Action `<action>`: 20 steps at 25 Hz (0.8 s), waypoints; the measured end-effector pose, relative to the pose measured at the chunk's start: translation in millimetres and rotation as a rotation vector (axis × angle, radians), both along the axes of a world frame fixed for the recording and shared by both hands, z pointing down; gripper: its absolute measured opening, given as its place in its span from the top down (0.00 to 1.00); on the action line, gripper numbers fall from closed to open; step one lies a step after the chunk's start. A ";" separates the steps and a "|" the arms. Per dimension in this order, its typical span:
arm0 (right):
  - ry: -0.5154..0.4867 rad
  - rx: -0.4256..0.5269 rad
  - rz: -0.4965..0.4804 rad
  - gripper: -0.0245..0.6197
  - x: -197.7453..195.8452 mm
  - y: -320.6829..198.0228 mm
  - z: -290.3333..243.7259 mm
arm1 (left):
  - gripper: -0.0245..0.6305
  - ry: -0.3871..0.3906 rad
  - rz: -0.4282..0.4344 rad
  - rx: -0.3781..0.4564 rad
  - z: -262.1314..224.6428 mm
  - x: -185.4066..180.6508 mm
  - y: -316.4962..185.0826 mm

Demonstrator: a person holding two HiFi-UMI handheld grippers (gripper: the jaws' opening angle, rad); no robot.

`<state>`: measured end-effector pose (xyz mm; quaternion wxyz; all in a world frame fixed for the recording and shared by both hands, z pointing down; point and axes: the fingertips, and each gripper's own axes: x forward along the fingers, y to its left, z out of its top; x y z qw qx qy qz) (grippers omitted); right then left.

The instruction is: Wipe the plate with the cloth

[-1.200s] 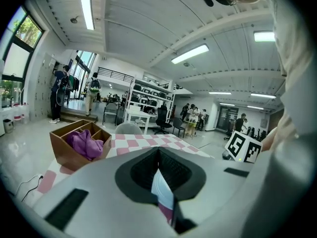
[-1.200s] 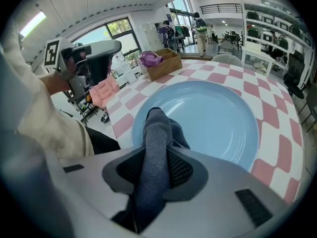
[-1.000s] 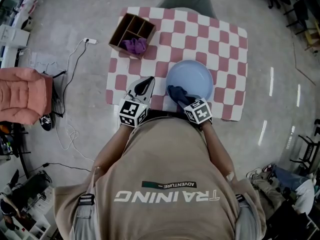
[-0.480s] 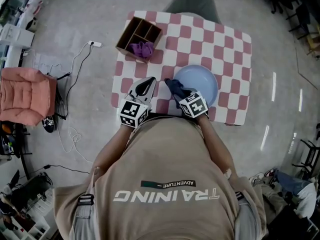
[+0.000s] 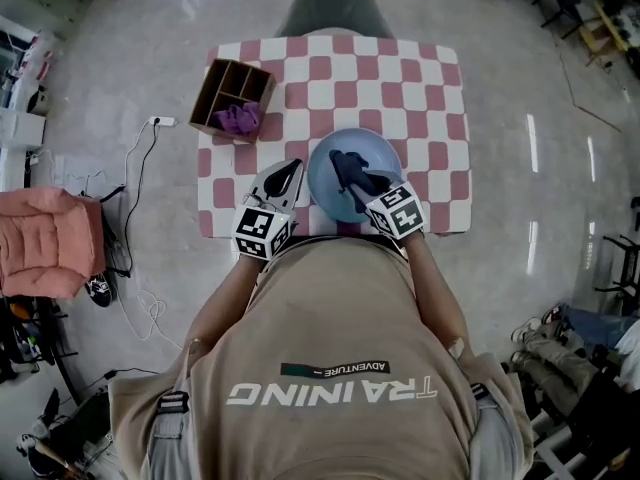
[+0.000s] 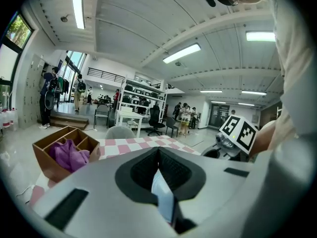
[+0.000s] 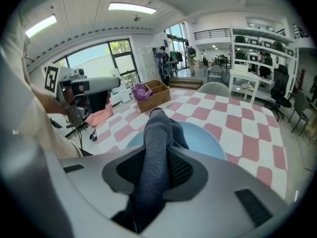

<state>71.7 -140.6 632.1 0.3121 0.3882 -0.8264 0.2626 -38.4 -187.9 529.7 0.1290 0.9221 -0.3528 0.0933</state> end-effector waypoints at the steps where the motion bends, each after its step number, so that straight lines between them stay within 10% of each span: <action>1: -0.002 0.017 0.030 0.77 14.6 -1.5 -5.8 | 0.94 0.001 0.014 0.001 -0.7 9.0 0.1; 12: 0.037 0.073 0.363 0.77 192.1 15.8 -22.4 | 0.94 -0.002 0.122 0.018 -13.0 97.3 6.9; 20: 0.049 0.004 0.464 0.77 252.4 46.5 19.8 | 0.94 -0.046 0.130 0.005 -11.5 119.7 14.5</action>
